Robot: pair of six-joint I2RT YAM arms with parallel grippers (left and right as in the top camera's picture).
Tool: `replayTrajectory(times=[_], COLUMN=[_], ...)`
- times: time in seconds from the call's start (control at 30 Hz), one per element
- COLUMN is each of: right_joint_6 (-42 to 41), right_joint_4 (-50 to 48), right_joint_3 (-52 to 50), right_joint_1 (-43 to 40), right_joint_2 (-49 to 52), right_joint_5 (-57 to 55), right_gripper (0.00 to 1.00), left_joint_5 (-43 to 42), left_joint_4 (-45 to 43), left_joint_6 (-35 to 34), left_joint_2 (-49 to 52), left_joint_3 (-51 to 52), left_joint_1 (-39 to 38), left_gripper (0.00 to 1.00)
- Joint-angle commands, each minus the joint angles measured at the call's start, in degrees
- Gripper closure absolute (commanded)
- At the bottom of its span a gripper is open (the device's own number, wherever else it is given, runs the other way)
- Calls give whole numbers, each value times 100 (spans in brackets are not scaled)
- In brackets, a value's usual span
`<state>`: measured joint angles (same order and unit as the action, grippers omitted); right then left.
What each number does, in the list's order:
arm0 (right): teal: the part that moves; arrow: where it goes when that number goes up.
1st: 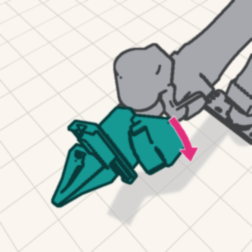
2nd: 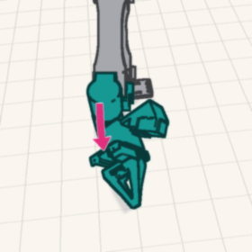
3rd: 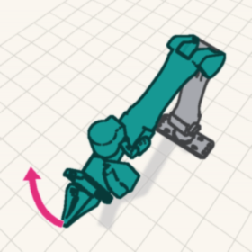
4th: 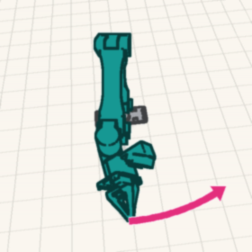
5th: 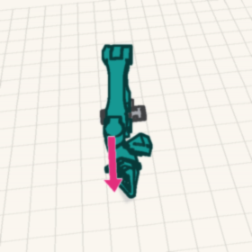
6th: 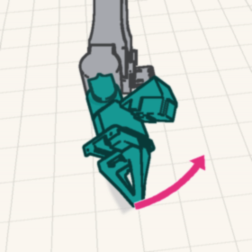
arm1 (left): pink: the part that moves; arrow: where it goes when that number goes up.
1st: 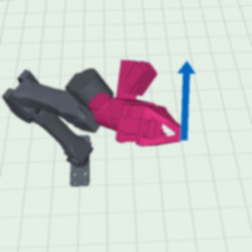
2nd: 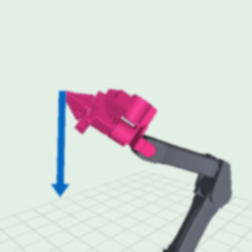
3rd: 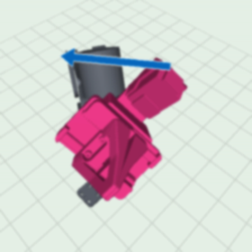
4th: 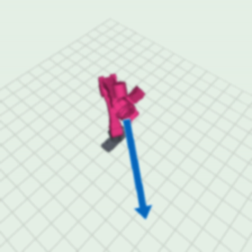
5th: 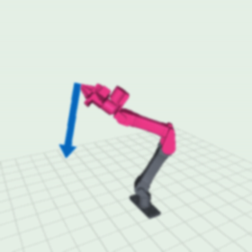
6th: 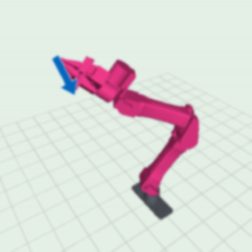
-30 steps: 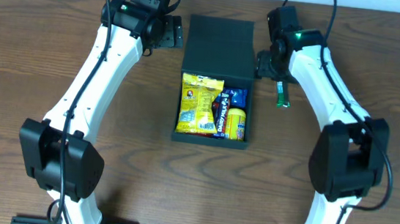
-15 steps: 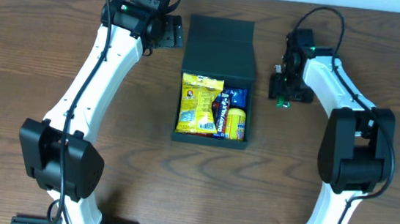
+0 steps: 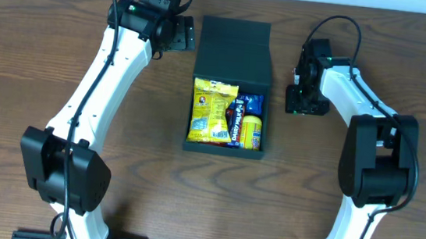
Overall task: Pack container
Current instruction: 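Grasp the green-wrapped chocolate bar with the right gripper, then insert the green bar into the box beside the Mentos and release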
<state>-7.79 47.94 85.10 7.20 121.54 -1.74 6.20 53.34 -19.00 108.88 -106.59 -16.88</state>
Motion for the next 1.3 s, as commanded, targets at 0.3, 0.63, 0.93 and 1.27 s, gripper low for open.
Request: replayTrajectory(times=[0.3, 0.63, 0.93, 1.27], right_joint_6=[125, 118, -133, -1493], right_joint_4=[-168, -4, 979, 2391], right_joint_3=[-138, -136, 754, 1674], right_joint_1=[26, 28, 57, 846], right_joint_2=[35, 35, -236, -1340], right_joint_5=[-149, -146, -120, 50], right_gripper=[57, 75, 83, 84], left_joint_5=[-7, -7, -7, -4], left_joint_4=[0, 0, 0, -2], left_joint_6=[103, 103, 103, 103], left_joint_2=[-13, -13, -13, -13], left_joint_3=[-46, -46, -46, -46], left_joint_1=[15, 15, 15, 15], left_gripper=[5, 5, 5, 5])
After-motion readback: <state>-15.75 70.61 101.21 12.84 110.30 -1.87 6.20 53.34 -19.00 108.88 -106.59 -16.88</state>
